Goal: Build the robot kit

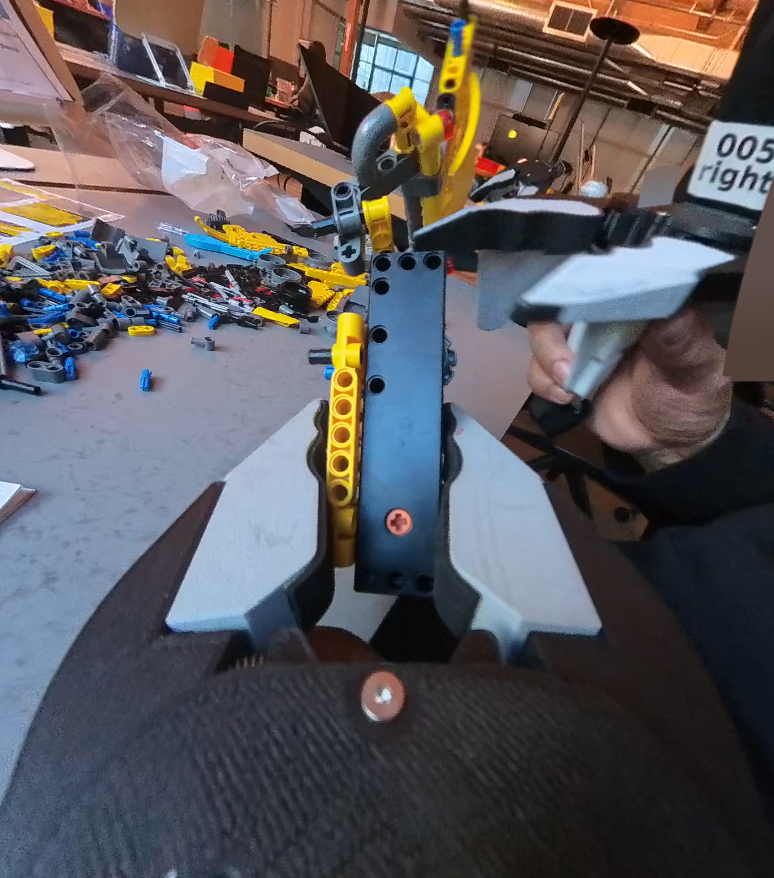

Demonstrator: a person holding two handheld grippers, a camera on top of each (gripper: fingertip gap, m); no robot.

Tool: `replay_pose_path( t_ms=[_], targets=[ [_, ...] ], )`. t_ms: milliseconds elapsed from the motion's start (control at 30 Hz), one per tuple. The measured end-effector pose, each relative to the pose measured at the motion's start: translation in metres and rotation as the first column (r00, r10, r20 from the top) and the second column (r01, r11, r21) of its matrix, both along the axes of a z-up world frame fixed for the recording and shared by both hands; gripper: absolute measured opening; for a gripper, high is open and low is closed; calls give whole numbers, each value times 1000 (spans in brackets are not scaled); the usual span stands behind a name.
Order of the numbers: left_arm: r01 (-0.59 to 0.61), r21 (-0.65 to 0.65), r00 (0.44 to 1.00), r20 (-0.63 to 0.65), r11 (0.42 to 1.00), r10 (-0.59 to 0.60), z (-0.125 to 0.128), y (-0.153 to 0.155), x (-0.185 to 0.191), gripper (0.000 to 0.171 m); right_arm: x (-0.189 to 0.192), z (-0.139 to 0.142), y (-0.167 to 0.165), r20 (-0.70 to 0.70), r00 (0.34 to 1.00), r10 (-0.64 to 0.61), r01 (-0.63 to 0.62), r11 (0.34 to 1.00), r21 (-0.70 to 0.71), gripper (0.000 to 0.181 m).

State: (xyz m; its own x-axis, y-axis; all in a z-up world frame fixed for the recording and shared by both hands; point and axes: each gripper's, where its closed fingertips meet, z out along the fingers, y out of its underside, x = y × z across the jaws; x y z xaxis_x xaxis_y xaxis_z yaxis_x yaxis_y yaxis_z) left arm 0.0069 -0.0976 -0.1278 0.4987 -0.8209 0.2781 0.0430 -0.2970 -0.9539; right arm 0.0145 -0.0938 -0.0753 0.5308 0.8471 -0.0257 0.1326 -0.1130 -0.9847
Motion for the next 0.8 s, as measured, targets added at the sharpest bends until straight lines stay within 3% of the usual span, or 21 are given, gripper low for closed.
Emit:
replay_pose_path(
  t_ms=[67, 233, 367, 500, 667, 733, 800],
  targets=[
    [12, -13, 1000, 8, 1000, -12, -1, -3, 3, 44, -10, 1, -10, -7, 997, 82, -82, 997, -12, 56],
    [13, -33, 1000, 20, 999, -12, -1, -4, 4, 44, -22, -4, -14, 93, 991, 92, -99, 992, 77, 79],
    [22, -20, 1000, 19, 1000, -21, -1, -5, 5, 44, -24, -12, -4, 220, 974, -46, 6, 984, 180, 72],
    [32, -13, 999, 15, 999, -31, -1, -6, 5, 44, -30, -17, -3, 244, 969, -36, -10, 983, 182, 81],
    [62, -59, 998, 17, 996, -61, -4, -9, 10, 43, -31, -14, -8, 316, 947, -49, -47, 956, 289, 75],
    [77, -61, 994, -71, 995, -82, -20, -13, 17, 43, -35, -14, -10, 373, 925, -72, -81, 922, 379, 63],
    [51, -47, 994, -98, 998, -55, -23, -10, 17, 43, -41, -18, -11, 395, 917, -61, -103, 919, 381, 44]
  ],
)
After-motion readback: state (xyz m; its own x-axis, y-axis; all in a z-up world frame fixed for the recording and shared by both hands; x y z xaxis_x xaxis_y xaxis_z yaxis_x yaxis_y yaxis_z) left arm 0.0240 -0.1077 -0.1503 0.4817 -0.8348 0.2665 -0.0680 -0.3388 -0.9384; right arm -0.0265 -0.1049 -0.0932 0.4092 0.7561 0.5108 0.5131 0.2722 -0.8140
